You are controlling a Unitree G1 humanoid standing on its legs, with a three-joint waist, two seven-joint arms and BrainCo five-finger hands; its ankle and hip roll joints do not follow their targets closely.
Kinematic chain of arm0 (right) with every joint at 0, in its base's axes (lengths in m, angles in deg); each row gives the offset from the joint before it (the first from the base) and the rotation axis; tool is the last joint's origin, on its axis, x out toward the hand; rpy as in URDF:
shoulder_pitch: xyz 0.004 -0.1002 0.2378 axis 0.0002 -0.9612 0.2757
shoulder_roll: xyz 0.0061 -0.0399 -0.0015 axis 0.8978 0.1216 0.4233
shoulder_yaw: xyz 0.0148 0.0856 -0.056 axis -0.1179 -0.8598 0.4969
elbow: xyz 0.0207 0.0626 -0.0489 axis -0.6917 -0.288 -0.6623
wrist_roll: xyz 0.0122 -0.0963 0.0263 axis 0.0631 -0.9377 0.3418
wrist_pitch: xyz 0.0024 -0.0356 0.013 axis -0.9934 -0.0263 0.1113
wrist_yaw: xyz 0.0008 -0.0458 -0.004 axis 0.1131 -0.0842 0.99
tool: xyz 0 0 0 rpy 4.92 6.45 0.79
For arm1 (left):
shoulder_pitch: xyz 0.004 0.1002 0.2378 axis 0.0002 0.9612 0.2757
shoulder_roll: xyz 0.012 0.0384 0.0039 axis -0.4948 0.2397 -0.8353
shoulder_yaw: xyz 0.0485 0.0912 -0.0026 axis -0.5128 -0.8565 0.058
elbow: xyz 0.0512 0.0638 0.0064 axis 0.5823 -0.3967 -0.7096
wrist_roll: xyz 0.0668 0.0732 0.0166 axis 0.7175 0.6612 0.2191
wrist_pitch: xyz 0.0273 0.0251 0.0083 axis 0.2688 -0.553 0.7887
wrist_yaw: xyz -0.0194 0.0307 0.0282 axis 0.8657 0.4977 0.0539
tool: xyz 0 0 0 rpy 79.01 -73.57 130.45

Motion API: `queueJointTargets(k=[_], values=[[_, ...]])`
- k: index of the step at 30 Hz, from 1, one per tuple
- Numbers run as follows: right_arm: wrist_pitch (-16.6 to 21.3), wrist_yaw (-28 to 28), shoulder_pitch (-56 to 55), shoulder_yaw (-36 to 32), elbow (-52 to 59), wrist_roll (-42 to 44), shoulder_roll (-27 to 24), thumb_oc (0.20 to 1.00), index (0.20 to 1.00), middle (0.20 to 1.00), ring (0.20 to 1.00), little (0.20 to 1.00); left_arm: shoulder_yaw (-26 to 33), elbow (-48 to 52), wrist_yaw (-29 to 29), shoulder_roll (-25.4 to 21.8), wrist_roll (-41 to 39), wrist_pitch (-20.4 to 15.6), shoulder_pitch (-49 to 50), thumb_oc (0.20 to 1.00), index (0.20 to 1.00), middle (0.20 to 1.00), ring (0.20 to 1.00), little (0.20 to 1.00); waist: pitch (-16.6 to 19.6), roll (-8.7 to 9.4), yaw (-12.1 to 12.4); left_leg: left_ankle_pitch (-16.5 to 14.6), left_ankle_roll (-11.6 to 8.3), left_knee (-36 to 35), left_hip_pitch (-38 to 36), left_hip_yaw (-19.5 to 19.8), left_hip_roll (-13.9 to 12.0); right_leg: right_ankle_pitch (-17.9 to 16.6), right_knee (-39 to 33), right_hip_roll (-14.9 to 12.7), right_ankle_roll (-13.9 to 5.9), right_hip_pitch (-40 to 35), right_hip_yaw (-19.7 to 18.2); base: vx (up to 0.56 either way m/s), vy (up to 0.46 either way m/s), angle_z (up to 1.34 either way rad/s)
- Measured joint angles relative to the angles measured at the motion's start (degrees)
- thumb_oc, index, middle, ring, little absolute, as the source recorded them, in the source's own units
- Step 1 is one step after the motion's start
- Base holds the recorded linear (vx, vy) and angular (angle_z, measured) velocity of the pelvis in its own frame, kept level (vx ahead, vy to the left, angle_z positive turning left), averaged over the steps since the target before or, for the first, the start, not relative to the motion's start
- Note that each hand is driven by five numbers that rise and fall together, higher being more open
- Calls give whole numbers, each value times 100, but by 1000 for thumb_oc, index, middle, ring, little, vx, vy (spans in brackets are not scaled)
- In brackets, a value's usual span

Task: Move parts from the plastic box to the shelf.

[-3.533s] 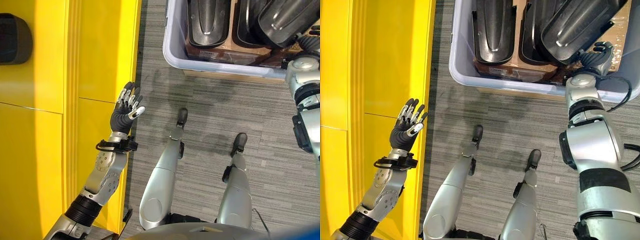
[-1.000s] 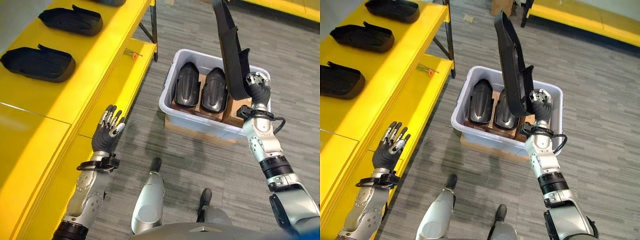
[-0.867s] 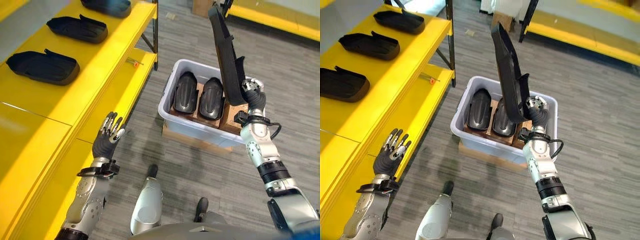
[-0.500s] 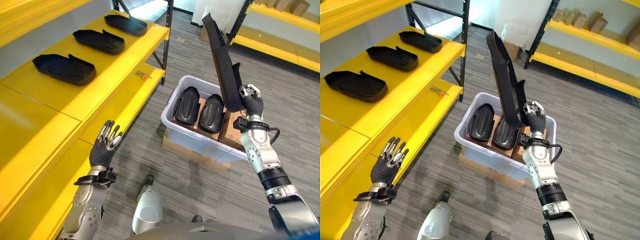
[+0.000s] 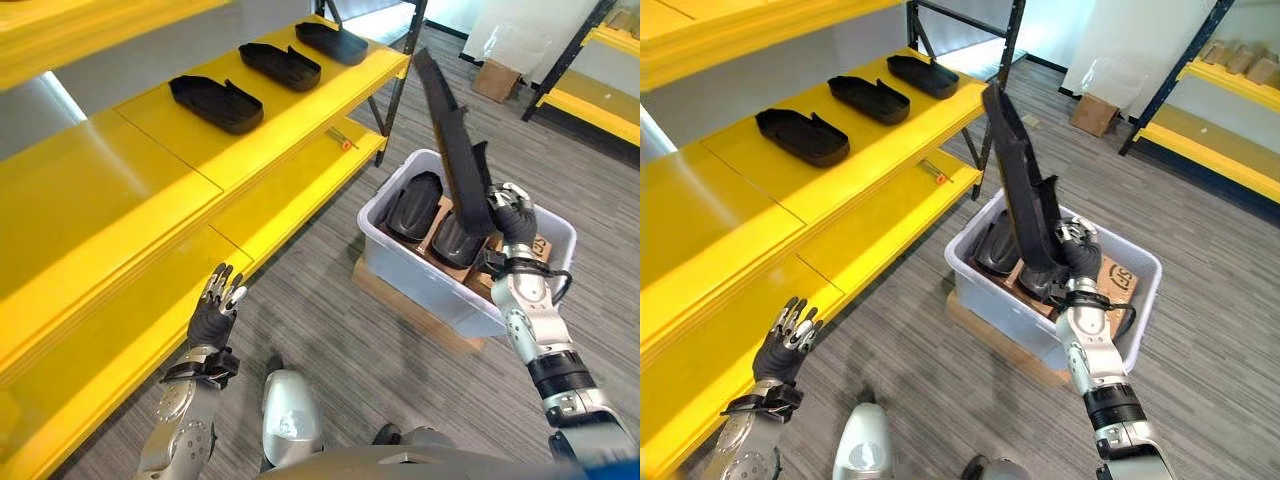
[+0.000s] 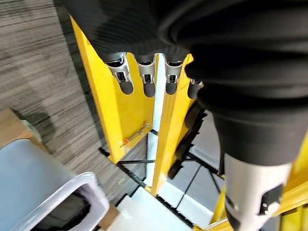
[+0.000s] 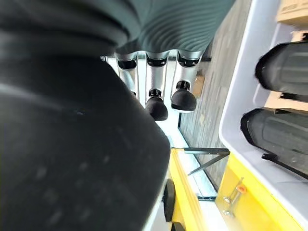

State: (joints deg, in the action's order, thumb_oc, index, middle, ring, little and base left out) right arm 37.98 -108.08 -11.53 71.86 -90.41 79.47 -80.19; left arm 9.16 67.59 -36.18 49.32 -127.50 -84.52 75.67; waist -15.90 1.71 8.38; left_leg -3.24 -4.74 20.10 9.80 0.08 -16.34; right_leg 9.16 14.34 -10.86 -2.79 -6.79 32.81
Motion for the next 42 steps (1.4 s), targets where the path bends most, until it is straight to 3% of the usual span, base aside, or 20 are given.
queueJointTargets(k=[1, 2, 5, 11, 15, 22, 25, 28, 37, 42], values=[[3, -18, -111, -176, 102, 0, 17, 200, 200, 200, 200, 200, -24, 1, 1, 1, 0, -1, -99, 1000, 1000, 1000, 1000, 1000, 22, -44, -89, -54, -132, -291, -56, -95, 25, -53, -42, -27, -108, -55, 134, 119, 177, 68], [-2, -47, -183, -237, 133, 7, 125, 200, 200, 200, 200, 200, 43, 6, 5, -24, -2, -1, -176, 1000, 1000, 1000, 1000, 1000, 16, 93, -91, 44, -290, -397, -78, -129, 200, -70, -62, -194, -109, -55, 122, 102, 187, 54], [1, 18, -274, -183, 316, -6, 160, 200, 200, 200, 200, 200, 120, 30, 12, -221, -2, -5, -243, 1000, 1000, 1000, 1000, 1000, 100, 200, 4, -253, -20, 96, 205, -146, 569, -243, -204, -476, -57, -114, 99, 102, 159, 25], [-2, 27, -340, -185, 306, -28, 341, 200, 200, 200, 200, 200, 355, 98, 21, -297, 6, -121, -77, 1000, 1000, 1000, 1000, 1000, 377, 322, 167, -502, 244, 498, 584, -210, 929, -351, -475, -684, 31, -125, 31, 88, 105, 25], [-2, -31, -343, -189, 254, -105, 455, 200, 200, 200, 200, 200, 367, 110, 52, -287, 35, -148, -34, 1000, 1000, 1000, 1000, 1000, 616, 485, 256, -532, 333, 650, 843, -99, 1146, -473, -644, -753, -56, -115, 112, 67, 68, 25], [-5, -64, -302, -115, 138, -225, 546, 200, 200, 200, 200, 200, 362, 120, 68, -260, 46, -156, -37, 1000, 1000, 1000, 1000, 1000, 683, 635, 568, -523, 341, 735, 1108, 78, 1275, -546, -795, -724, -160, -105, 110, 44, 47, 19], [-11, -134, -273, 0, -37, -224, 769, 200, 200, 200, 200, 200, 374, 130, 144, -268, 48, -172, -53, 1000, 1000, 1000, 1000, 1000, 704, 921, 687, -524, 325, 723, 1372, 97, 1357, -556, -924, -731, -270, -3, 251, 50, 43, 24], [-65, -152, -253, 110, -89, -236, 815, 200, 200, 200, 200, 200, 453, 154, 239, -269, 48, -171, -67, 1000, 1000, 1000, 1000, 1000, 702, 1043, 702, -428, 422, 732, 1528, 205, 1455, -618, -940, -772, -298, 29, 388, 35, 12, 27], [-220, -122, 146, 354, -716, -399, 828, 200, 200, 200, 200, 200, 677, 348, 303, -301, 50, -243, 46, 1000, 1000, 1000, 1000, 1000, 403, 1043, 1112, -365, 389, 606, 1671, 445, 1622, -675, -960, -757, -336, 31, 546, 19, 7, 17], [-293, -49, 253, 516, -839, -447, 829, 200, 200, 200, 200, 200, 851, 417, 309, -298, 49, -284, 17, 1000, 1000, 1000, 1000, 1000, 170, 1111, 1173, -304, 368, 600, 1724, 525, 1644, -677, -974, -727, -338, 31, 589, 1, -1, 10]])
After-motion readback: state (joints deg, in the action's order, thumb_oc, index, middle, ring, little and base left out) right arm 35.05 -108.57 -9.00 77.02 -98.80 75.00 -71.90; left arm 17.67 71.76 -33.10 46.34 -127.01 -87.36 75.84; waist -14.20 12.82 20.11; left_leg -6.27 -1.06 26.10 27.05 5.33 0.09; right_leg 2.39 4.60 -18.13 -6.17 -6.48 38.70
